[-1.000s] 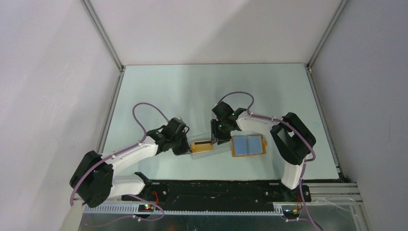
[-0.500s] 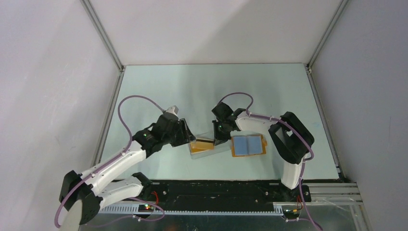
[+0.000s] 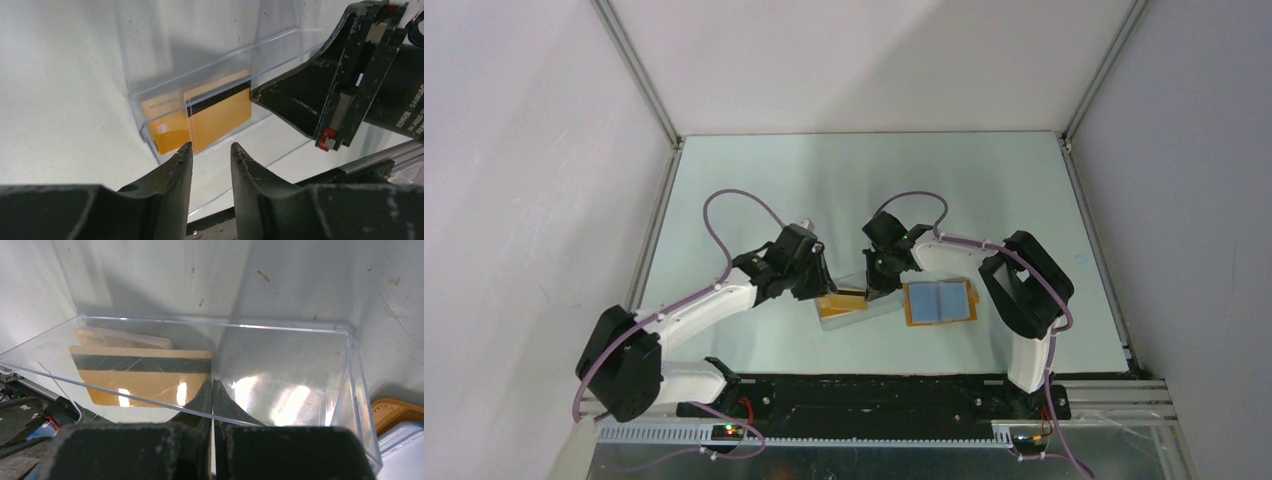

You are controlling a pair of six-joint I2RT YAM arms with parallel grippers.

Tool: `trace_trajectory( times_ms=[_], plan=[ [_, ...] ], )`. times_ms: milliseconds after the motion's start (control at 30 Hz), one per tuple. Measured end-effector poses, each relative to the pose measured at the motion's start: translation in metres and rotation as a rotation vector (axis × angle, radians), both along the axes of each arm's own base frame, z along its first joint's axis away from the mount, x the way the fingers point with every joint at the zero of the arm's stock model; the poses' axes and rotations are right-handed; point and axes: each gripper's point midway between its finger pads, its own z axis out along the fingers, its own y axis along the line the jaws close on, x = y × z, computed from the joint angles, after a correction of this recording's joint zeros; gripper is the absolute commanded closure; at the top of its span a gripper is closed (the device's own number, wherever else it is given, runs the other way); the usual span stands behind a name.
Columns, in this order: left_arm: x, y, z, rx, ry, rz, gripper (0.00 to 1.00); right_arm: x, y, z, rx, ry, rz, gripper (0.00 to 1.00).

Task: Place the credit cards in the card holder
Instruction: Pick up the credit card from the storage box.

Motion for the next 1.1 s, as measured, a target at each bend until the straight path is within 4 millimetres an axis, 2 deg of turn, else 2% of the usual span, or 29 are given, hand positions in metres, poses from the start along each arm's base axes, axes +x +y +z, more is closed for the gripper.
trace_trajectory(
  times_ms=[200, 467, 767, 967, 1100],
  plan=[
    [0.011, -0.008, -0.009, 0.014, 0.012, -0.005, 0.62, 0.0, 0.001, 0.0, 0.003, 0.0, 0.002, 1.0],
    [0.011, -0.009, -0.027, 0.044, 0.051, -0.005, 0.62, 0.0, 0.001, 0.0, 0.003, 0.0, 0.003, 1.0],
    [0.014, -0.011, -0.033, 0.045, 0.055, -0.005, 0.63, -0.001, 0.002, 0.0, 0.006, 0.002, 0.011, 1.0],
    [0.015, -0.012, -0.03, 0.038, 0.046, -0.003, 0.61, -0.001, 0.002, 0.0, 0.007, 0.002, 0.014, 1.0],
    [0.016, -0.012, -0.014, 0.002, 0.006, 0.005, 0.6, 0.0, 0.003, 0.0, 0.01, 0.002, 0.016, 1.0]
  ],
)
